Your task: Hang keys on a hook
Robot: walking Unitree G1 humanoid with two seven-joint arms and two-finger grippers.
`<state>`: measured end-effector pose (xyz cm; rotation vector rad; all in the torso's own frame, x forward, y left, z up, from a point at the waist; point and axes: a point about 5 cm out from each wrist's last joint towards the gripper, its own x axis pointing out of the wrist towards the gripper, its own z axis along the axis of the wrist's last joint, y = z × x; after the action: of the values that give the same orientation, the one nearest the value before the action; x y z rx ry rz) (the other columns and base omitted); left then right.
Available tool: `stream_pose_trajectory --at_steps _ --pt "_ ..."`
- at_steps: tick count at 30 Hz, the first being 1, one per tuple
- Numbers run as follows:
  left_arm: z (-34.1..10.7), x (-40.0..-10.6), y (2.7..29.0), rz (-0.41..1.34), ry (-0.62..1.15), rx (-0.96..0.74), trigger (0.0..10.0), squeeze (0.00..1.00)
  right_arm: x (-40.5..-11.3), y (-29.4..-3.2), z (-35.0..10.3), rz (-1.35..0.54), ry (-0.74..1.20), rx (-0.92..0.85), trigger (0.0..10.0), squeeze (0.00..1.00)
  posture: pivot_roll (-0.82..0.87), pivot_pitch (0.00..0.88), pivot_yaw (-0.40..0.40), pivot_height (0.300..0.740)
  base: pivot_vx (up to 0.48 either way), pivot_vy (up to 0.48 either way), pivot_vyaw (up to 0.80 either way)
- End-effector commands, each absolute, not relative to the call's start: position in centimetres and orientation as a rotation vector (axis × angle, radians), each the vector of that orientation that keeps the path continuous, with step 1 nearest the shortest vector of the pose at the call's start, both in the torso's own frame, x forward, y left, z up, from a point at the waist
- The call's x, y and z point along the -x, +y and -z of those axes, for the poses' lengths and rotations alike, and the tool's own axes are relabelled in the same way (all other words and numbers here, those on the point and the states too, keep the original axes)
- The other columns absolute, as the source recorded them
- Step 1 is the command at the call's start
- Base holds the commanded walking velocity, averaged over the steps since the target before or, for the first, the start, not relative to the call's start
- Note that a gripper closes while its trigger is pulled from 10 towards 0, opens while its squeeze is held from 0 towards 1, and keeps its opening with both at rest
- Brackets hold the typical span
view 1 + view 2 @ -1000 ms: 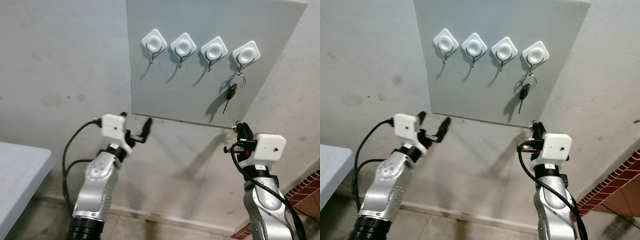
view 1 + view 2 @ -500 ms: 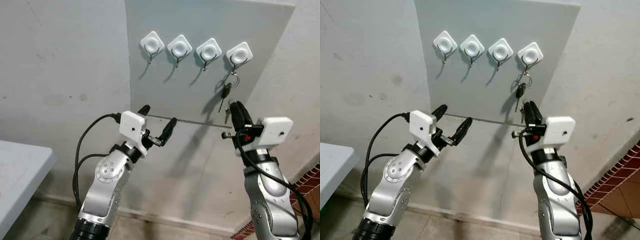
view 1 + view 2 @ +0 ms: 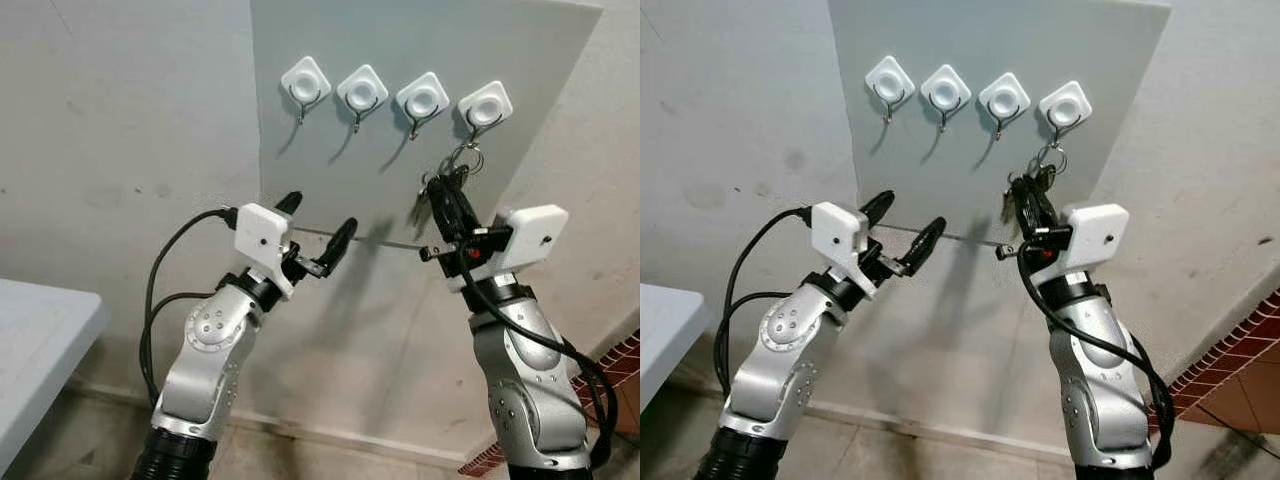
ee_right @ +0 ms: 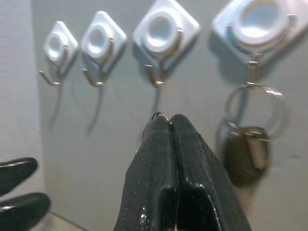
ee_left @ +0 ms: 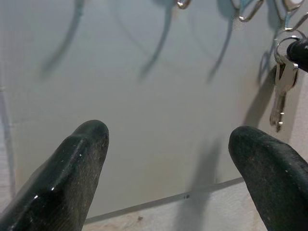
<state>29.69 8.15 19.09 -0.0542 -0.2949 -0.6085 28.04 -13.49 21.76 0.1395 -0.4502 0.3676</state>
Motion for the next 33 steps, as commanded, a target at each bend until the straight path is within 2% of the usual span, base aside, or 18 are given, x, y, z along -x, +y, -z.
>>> stream_pose_trajectory --at_steps 1,5,20,33 --pt "-20.2 -29.7 8.1 0.613 -0.326 0.049 10.0 0.0 -27.7 -12.9 -22.8 -0.414 -0.481 -0.136 10.0 0.0 -0.02 0.047 -0.05 0.74 0.0 0.0 0.0" --pt "-20.6 -29.8 8.2 0.605 -0.335 0.055 10.0 0.0 -27.5 -12.5 -23.6 -0.459 -0.501 -0.196 10.0 0.0 -0.02 0.049 -0.052 0.74 0.0 0.0 0.0" --pt "-21.2 -29.5 7.5 0.638 -0.346 0.061 10.0 0.0 -28.2 -12.9 -24.7 -0.394 -0.535 -0.31 10.0 0.0 -0.02 0.046 -0.045 0.74 0.0 0.0 0.0" --pt "-21.3 -29.5 7.3 0.645 -0.342 0.068 10.0 0.0 -28.2 -12.7 -25.0 -0.408 -0.54 -0.334 10.0 0.0 -0.02 0.036 -0.039 0.74 0.0 0.0 0.0"
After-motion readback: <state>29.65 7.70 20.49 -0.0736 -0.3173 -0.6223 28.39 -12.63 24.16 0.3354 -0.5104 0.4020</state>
